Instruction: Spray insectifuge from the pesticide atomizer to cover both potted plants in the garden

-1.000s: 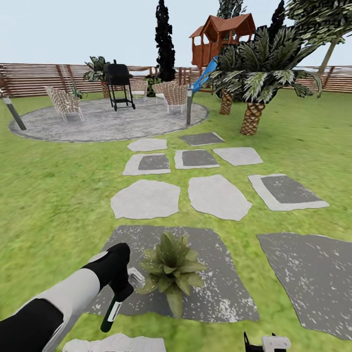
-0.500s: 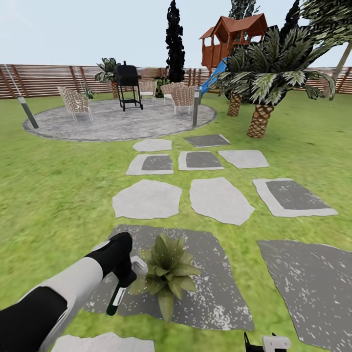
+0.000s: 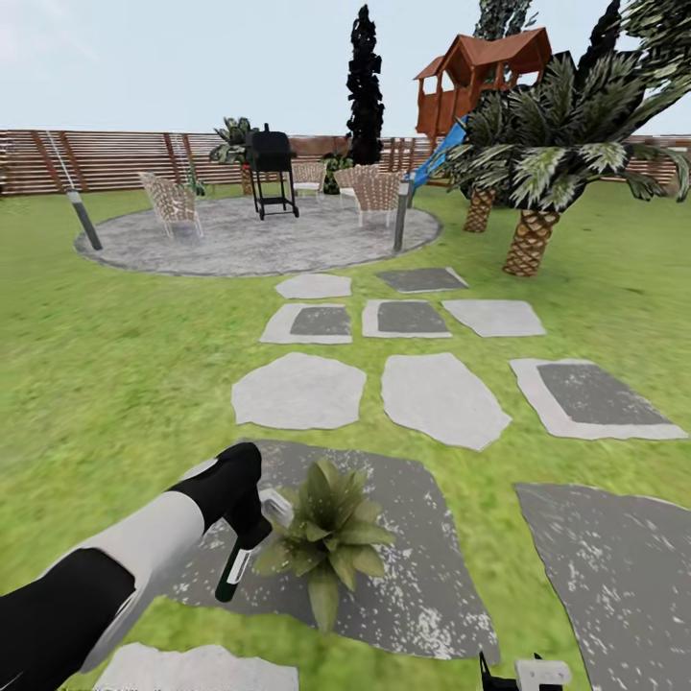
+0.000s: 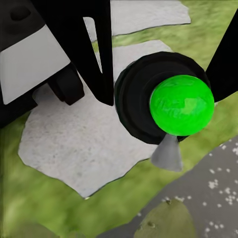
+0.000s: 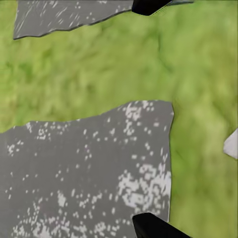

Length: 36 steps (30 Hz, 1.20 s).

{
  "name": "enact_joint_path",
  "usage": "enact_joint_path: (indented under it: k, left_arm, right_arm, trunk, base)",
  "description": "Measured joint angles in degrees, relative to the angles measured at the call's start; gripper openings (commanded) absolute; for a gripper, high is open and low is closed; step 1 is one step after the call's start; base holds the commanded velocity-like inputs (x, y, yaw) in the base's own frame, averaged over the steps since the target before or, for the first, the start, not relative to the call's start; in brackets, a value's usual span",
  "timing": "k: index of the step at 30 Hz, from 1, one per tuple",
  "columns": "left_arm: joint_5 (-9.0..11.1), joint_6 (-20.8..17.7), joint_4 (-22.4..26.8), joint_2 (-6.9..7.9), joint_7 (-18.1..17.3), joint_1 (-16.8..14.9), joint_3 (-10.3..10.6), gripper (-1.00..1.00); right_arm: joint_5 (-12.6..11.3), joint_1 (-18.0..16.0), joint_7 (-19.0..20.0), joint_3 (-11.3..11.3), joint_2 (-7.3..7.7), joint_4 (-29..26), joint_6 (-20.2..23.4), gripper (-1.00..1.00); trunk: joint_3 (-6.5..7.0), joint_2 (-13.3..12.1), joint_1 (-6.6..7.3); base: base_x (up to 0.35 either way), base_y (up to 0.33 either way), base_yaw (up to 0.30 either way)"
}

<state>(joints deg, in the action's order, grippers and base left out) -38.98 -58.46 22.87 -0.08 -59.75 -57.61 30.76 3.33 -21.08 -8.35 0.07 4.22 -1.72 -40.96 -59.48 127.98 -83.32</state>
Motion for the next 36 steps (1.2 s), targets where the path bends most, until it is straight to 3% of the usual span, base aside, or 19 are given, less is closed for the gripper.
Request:
enact_joint_path:
  k: [8, 21, 30, 36]
  left_arm:
    - [-0.1, 0.1, 0.0, -0.01, 0.0, -0.1, 0.1, -1.00]
    - [-0.4, 0.1, 0.0, 0.05, 0.0, -0.1, 0.0, -1.00]
    - [-0.4, 0.1, 0.0, 0.08, 0.0, -0.1, 0.0, -1.00]
    - [-0.5, 0.2, -0.1, 0.50, 0.0, 0.0, -0.1, -1.00]
  right_arm:
    - [0.0, 0.0, 0.0, 0.0, 0.01, 0.0, 0.0, 1.00]
    - [0.1, 0.0, 0.0, 0.0, 0.00, 0.0, 0.0, 1.00]
    - [0.1, 0.0, 0.0, 0.0, 0.00, 0.0, 0.0, 1.00]
    - [0.1, 0.0, 0.0, 0.0, 0.01, 0.0, 0.0, 1.00]
  trunk:
    - [0.00, 0.0, 0.01]
    - [0.00, 0.0, -0.01]
    - [0.00, 0.0, -0.04]
    - [0.00, 0.0, -0.05]
  base:
    - [0.240, -0.186, 0.099]
    - [0.007, -0.275, 0.192]
    - [-0.143, -0.254, 0.275]
    - [-0.231, -0.187, 0.055]
